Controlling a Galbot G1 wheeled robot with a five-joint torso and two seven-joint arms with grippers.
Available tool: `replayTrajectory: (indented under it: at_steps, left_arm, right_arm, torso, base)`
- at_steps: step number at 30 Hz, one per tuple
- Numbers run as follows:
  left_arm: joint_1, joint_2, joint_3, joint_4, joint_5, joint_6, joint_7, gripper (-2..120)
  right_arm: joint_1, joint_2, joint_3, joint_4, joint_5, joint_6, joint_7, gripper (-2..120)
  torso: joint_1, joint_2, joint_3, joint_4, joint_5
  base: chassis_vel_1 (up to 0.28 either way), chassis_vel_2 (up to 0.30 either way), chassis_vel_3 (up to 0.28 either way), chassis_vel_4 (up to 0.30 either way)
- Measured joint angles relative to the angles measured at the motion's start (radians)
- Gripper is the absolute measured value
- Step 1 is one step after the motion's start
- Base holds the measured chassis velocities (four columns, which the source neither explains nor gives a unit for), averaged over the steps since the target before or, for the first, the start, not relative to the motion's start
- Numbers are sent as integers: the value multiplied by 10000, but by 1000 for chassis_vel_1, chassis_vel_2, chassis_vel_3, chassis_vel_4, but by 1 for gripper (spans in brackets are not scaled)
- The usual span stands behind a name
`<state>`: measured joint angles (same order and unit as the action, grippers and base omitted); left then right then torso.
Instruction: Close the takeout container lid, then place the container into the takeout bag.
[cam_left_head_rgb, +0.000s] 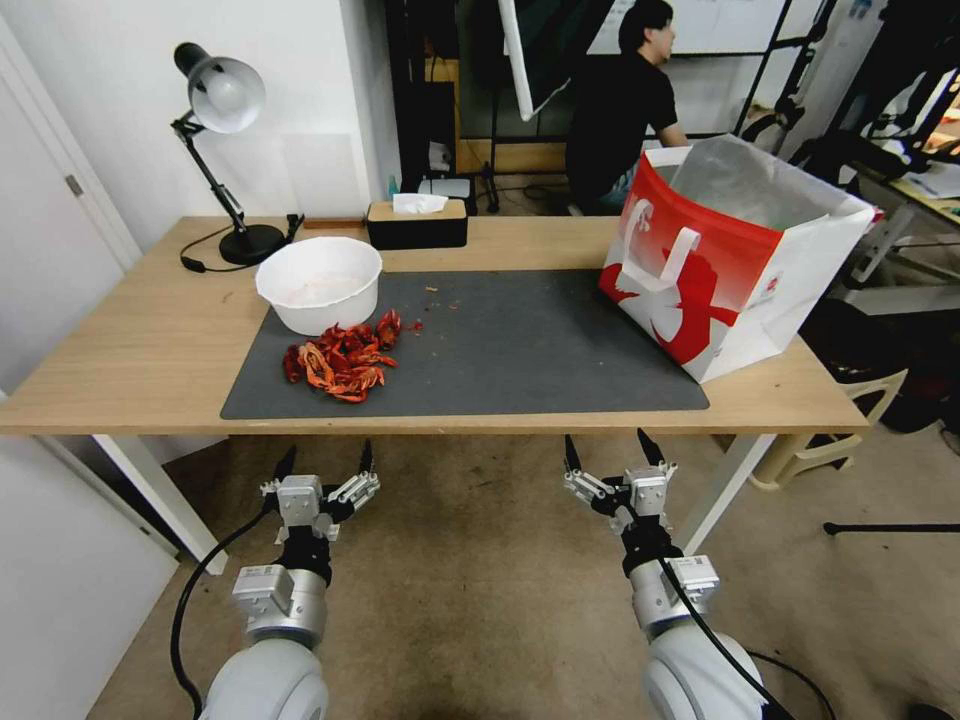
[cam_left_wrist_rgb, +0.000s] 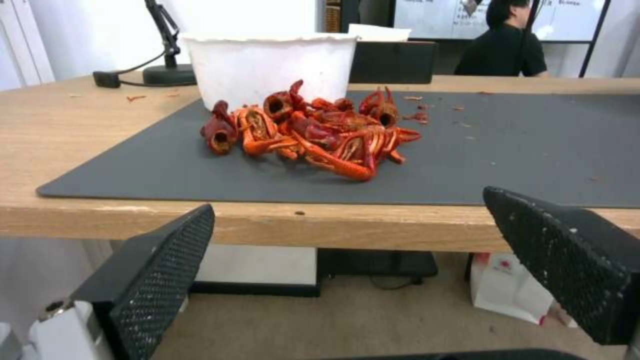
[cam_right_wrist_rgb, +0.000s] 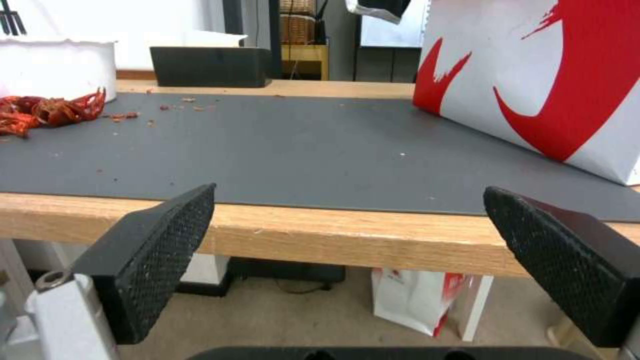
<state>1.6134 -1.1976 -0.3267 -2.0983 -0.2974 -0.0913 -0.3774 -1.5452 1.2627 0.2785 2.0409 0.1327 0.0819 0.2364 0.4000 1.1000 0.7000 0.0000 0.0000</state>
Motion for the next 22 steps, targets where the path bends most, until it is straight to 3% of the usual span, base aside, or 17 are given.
replayTrajectory:
  at_steps: [22]
  left_arm:
    - [-17, 12, 17, 13, -21, 12, -1, 100]
  right_arm:
    - [3, 1, -1, -12, -5, 5, -1, 100]
  torso:
    - [-1, 0, 0, 0, 0]
  base:
    - [0, 0, 0, 0]
